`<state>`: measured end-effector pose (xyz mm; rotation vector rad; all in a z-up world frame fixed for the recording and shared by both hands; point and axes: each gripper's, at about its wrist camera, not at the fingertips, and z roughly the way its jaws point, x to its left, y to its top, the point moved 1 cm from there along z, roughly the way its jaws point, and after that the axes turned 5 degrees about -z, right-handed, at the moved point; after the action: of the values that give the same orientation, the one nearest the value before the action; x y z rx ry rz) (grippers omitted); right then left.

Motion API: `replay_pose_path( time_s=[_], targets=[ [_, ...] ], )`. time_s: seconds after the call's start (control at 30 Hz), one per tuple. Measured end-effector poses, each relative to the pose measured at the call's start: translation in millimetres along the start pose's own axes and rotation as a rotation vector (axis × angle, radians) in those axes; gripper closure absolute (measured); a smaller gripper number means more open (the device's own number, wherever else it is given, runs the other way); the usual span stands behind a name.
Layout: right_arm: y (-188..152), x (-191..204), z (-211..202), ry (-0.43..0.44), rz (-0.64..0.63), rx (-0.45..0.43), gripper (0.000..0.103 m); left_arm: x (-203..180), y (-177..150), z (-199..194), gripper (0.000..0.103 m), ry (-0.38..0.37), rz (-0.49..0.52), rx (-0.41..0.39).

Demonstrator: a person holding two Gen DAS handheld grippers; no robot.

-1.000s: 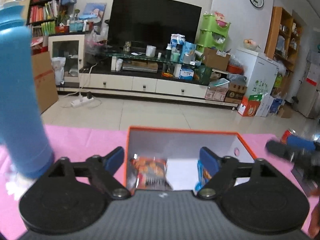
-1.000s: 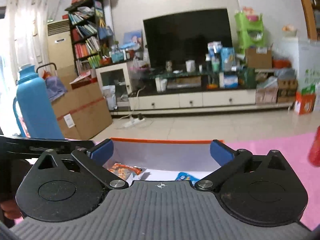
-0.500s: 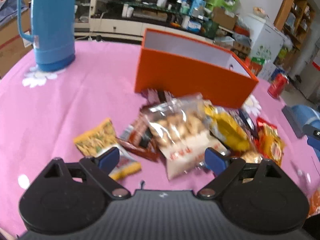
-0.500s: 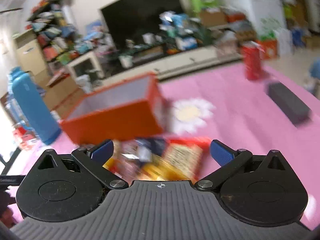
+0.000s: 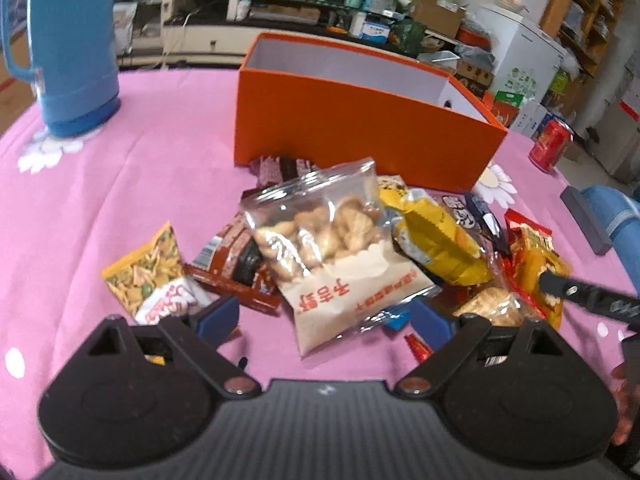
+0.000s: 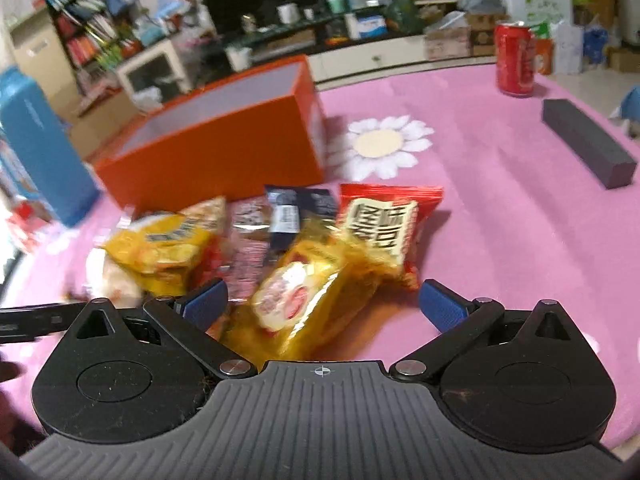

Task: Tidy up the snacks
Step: 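Grasp the yellow bread pack with the right tool while the left tool grasps the yellow-white snack bag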

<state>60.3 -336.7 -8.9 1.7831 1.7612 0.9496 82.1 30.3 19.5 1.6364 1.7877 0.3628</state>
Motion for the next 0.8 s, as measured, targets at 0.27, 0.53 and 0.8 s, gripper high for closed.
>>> replay_pose_path(
  time_s=[0.27,0.53,0.8],
  targets=[
    [-1.6,1.0,19.3,-0.122,-0.068,0.072,0.011,6.7,-0.7,-4.2,0.012,0.035,0.019,-0.018],
    [-6.2,-33.1,-1.5,-0.081,0.02,0.035,0.011,45.7,-14.7,-35.3,0.012,0.183,0.11,-0.095],
    [-2.7,-28.1,8.2,-0.023,0.04,0.058,0.01,92.0,0.0,-8.3,0.012,0.134,-0.143,-0.009]
  ],
)
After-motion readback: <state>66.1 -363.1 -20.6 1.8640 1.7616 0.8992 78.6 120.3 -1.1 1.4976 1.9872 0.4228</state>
